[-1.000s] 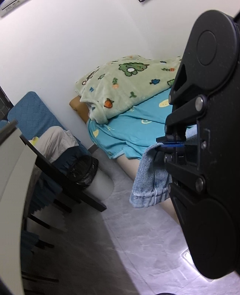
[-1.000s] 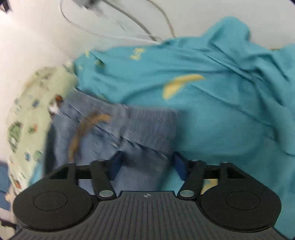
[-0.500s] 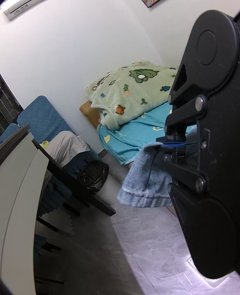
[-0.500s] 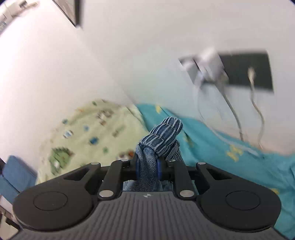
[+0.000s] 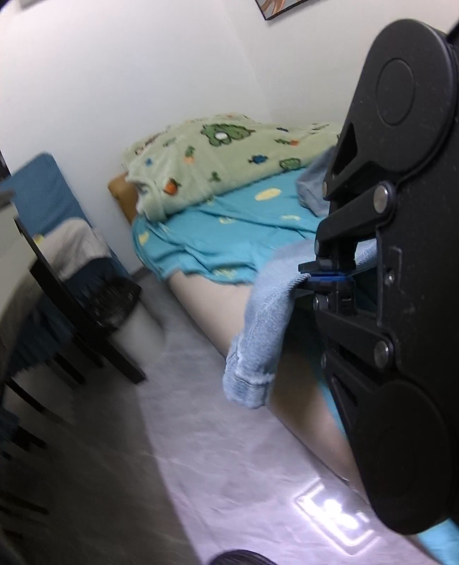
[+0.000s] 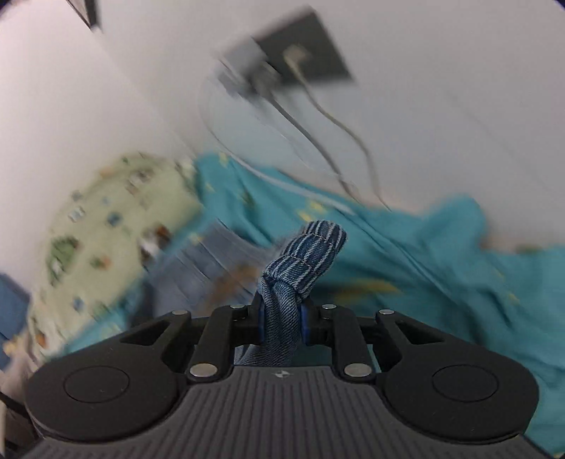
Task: Fold clothes
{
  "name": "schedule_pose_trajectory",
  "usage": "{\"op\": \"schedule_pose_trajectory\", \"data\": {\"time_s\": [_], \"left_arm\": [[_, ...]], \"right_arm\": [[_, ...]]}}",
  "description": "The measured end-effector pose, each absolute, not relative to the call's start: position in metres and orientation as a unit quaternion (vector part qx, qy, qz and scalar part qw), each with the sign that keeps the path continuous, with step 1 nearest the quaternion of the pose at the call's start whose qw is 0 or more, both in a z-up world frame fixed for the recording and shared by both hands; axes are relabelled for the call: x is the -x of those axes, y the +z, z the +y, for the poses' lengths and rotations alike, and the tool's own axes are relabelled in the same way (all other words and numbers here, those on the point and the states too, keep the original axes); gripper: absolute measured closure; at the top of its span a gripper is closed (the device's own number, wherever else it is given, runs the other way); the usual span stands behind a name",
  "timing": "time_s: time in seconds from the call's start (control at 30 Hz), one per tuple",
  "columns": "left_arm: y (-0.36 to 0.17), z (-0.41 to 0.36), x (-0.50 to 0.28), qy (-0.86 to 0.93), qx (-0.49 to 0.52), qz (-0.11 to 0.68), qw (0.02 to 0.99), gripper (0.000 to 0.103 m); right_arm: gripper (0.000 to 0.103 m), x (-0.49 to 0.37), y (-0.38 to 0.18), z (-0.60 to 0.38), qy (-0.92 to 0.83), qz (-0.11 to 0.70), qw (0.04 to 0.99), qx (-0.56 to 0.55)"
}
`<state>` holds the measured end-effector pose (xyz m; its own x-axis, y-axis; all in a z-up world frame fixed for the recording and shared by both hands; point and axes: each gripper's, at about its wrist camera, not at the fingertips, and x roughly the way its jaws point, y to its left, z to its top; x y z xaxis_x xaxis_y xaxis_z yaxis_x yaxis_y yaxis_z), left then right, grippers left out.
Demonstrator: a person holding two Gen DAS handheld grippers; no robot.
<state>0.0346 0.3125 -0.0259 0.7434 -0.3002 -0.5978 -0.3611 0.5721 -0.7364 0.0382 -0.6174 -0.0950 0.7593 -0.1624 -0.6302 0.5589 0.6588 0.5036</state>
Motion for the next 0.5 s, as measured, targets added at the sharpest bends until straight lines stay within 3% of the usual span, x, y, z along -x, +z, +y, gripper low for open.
{"op": "schedule_pose_trajectory", "data": {"time_s": [0.13,0.3,0.43,0.5], "left_arm": [[-0.044,0.318,-0.024,0.023,0.473,0.386,0.791,0.102],[-0.043,0.319,-0.012,0.017,0.456,0.403,0.794,0.095],[-0.029,0.313,-0.005,0.011,0.427,0.404,0.809,0.072],[-0.020,0.308,-0.001,0.008,0.406,0.402,0.821,0.068]], "right_arm": [[0.081,-0.022,-0.112,-0.603,-0.215,0.318,0.862,-0.330],[0.063,-0.019,-0.110,-0.586,-0.245,0.374,0.844,-0.294],[0.057,-0.007,-0.092,-0.576,-0.252,0.374,0.846,-0.284],[0.057,0.001,-0.081,-0.572,-0.248,0.366,0.852,-0.282]]}}
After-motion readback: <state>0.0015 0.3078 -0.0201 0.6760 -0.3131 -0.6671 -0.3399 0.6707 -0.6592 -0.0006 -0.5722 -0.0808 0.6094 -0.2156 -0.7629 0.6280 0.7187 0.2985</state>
